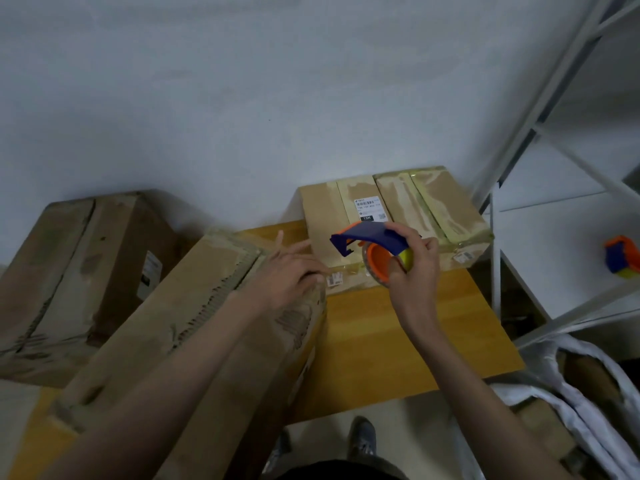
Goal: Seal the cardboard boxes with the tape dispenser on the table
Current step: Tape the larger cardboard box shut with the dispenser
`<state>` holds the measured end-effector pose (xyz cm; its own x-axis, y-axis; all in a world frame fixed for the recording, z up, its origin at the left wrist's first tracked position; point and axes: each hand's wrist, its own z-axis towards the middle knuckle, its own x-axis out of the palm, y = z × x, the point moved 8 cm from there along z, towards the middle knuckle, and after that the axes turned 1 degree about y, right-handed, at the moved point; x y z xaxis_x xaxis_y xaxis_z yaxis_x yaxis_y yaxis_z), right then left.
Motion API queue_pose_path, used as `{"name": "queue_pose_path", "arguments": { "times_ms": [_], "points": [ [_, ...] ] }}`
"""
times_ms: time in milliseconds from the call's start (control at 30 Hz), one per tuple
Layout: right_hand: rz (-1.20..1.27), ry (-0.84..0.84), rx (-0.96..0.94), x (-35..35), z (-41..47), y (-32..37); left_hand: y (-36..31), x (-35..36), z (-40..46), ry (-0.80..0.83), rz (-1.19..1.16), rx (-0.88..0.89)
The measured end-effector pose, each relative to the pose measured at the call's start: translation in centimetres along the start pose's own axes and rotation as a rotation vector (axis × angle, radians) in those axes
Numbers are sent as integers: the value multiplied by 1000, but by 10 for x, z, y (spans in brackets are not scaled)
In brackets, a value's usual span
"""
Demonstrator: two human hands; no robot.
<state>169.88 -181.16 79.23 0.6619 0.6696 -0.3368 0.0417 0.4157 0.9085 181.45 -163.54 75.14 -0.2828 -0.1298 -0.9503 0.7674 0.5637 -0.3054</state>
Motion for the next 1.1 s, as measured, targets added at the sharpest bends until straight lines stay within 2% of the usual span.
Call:
{"name": "queue_pose_path", "arguments": {
  "times_ms": [167, 300, 367, 533, 633, 900, 1100],
  "points": [
    [34, -13, 22, 10, -6, 0, 9, 8, 12, 205, 20, -17],
    [59, -22, 53, 14, -11, -6, 18, 17, 10, 248, 25, -46],
    [59, -22, 63, 17, -14, -7, 21, 18, 7, 196, 10, -40],
    [63, 1, 58, 28, -16, -3, 49, -13, -10, -183, -204, 7],
    [59, 10, 57, 36, -16, 3, 74, -21, -17, -142, -223, -25],
    [90, 49, 64, 76, -9, 24, 73, -16, -6, -34, -169, 48],
    [100, 81, 100, 111, -4, 28, 104, -31, -10, -156, -425, -75]
  ]
}}
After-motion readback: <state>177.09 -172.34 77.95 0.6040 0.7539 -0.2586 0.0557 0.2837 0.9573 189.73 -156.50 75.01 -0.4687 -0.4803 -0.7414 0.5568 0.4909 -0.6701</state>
